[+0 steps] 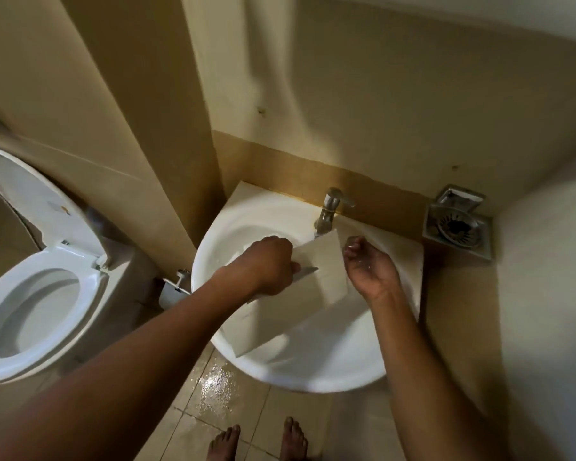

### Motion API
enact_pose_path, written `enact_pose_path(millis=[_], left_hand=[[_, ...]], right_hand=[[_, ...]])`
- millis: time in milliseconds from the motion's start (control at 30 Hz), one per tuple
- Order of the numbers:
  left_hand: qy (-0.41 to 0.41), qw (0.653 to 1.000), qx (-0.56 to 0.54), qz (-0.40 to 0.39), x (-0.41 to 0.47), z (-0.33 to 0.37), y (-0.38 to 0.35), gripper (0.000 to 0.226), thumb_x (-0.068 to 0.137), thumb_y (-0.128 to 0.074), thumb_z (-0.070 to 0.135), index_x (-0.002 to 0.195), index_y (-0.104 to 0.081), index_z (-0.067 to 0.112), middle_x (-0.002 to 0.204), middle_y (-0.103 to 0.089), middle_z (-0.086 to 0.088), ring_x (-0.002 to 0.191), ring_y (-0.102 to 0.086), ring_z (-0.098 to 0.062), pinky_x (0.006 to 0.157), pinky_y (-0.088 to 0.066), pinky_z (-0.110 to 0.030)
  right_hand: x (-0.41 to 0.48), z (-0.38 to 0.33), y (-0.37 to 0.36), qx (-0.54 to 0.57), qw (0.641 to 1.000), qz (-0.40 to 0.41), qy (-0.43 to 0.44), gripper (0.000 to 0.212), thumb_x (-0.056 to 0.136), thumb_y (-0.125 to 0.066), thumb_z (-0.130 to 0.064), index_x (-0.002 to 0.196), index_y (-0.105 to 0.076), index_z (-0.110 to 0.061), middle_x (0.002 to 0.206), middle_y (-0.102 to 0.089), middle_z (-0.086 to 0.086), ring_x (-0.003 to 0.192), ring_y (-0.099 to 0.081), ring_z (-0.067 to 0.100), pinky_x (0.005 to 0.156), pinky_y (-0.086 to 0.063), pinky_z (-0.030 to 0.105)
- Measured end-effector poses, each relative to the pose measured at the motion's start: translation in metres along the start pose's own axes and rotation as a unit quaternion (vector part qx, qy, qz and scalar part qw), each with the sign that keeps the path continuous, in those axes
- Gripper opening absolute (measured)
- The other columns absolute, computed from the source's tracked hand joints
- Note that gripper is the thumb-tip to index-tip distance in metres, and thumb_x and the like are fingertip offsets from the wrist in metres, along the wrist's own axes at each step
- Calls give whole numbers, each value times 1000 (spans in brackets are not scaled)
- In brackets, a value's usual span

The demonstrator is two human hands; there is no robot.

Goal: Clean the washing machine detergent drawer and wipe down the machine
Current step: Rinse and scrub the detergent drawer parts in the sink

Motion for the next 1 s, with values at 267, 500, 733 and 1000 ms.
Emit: enact_pose_path(millis=[267, 500, 733, 1000], left_hand=[[162, 893, -420, -7, 3, -3, -5, 46, 104, -46, 40, 135, -50, 6, 113, -59, -9, 87, -60, -22, 73, -50, -33], [156, 823, -532, 125, -4, -2, -32, 45, 107, -34, 36, 140, -50, 10, 135, -60, -13, 110, -60, -28, 91, -49, -37], [87, 831, -532, 139, -15, 7, -31, 39, 108, -31, 34, 125, -63, 18, 115, -69, -9, 103, -67, -29, 92, -56, -45], [153, 730, -645, 164, -8, -29, -26, 46, 109, -26, 37, 125, -62, 13, 123, -66, -11, 100, -63, -22, 86, -50, -36]], right_hand=[[-42, 23, -77, -370, 919, 49, 128, 28, 102, -38, 4, 89, -62, -2, 71, -65, 7, 61, -63, 14, 53, -50, 18], [-98, 80, -47, -855, 433, 75, 274, 51, 105, -38, -24, 155, -34, -15, 161, -33, 2, 149, -26, 16, 120, -18, 33], [-51, 62, -88, -947, 256, 121, 155, 60, 107, -19, -38, 161, -3, -16, 169, 1, 2, 155, 1, 26, 121, -10, 56], [-104, 96, -90, -918, 288, -121, 244, 46, 105, -33, -34, 148, -44, -25, 159, -37, -8, 152, -15, 9, 122, -10, 34]])
Point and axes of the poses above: each hand's wrist, its own x-axis towards the middle knuckle, its own y-axis out of the back of the hand, z = x × y, the point moved 5 cm from there along x, towards the middle knuckle
